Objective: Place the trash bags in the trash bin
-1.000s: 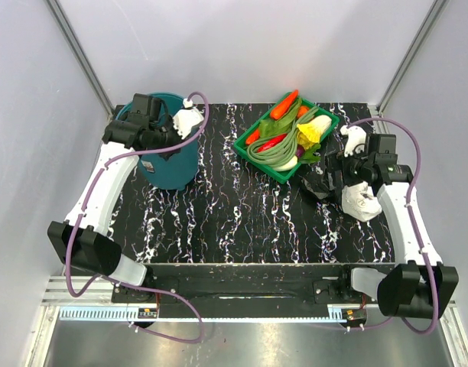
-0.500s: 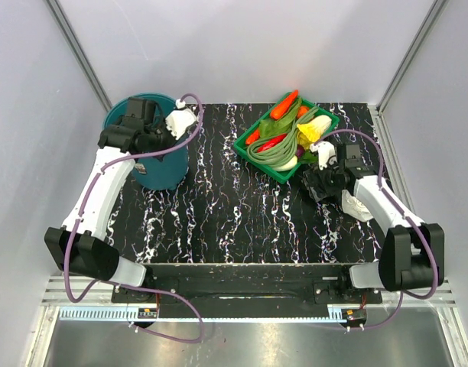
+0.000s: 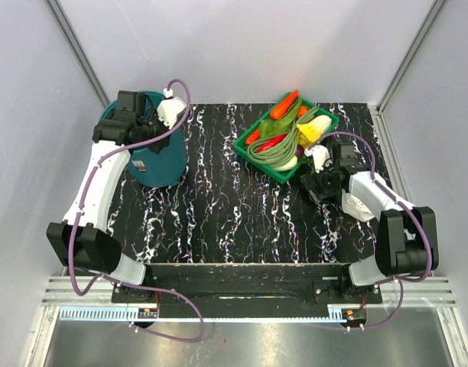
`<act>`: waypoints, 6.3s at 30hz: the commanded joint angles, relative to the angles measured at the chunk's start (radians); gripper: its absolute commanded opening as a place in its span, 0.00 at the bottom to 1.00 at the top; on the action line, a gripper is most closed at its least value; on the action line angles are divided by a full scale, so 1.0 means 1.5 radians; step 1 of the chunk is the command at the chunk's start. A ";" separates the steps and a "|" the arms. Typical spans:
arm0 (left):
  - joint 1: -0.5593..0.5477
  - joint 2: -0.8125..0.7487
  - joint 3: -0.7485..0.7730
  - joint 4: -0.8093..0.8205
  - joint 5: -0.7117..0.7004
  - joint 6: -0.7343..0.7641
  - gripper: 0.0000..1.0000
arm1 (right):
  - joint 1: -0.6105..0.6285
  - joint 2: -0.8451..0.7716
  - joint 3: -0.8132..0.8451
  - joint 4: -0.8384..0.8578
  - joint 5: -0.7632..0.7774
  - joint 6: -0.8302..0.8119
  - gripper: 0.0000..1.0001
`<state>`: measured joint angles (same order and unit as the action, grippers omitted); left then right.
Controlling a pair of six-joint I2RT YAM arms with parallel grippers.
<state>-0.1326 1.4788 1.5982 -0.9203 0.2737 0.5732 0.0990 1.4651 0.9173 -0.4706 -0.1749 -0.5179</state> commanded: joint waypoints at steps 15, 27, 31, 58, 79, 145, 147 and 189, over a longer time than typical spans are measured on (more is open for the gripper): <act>-0.002 0.008 -0.015 0.195 -0.022 -0.100 0.05 | 0.003 0.093 -0.020 0.086 0.000 -0.040 0.84; -0.018 0.062 0.018 0.228 -0.066 -0.128 0.31 | 0.032 0.041 -0.044 0.046 -0.044 -0.024 0.42; -0.019 0.053 0.012 0.240 -0.067 -0.142 0.58 | 0.054 0.022 -0.052 0.019 -0.046 -0.024 0.38; -0.021 -0.118 0.003 0.282 -0.078 -0.157 0.99 | 0.184 0.161 0.247 -0.009 0.001 0.084 0.67; -0.022 -0.173 -0.065 0.292 -0.100 -0.122 0.99 | 0.234 0.340 0.330 0.004 0.055 0.206 0.21; -0.160 -0.346 -0.239 0.190 0.007 -0.096 0.99 | 0.177 0.017 0.018 -0.059 0.109 0.088 0.71; -0.165 -0.343 -0.244 0.190 0.006 -0.091 0.99 | 0.177 0.047 0.016 -0.035 0.110 0.083 0.70; -0.187 -0.334 -0.316 0.214 -0.039 -0.064 0.99 | 0.187 0.190 0.172 -0.092 0.073 0.148 0.20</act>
<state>-0.4076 0.9989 1.1286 -0.6487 0.2371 0.4603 0.3725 1.7428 1.1286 -0.6037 -0.0166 -0.3130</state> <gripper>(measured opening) 0.988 0.277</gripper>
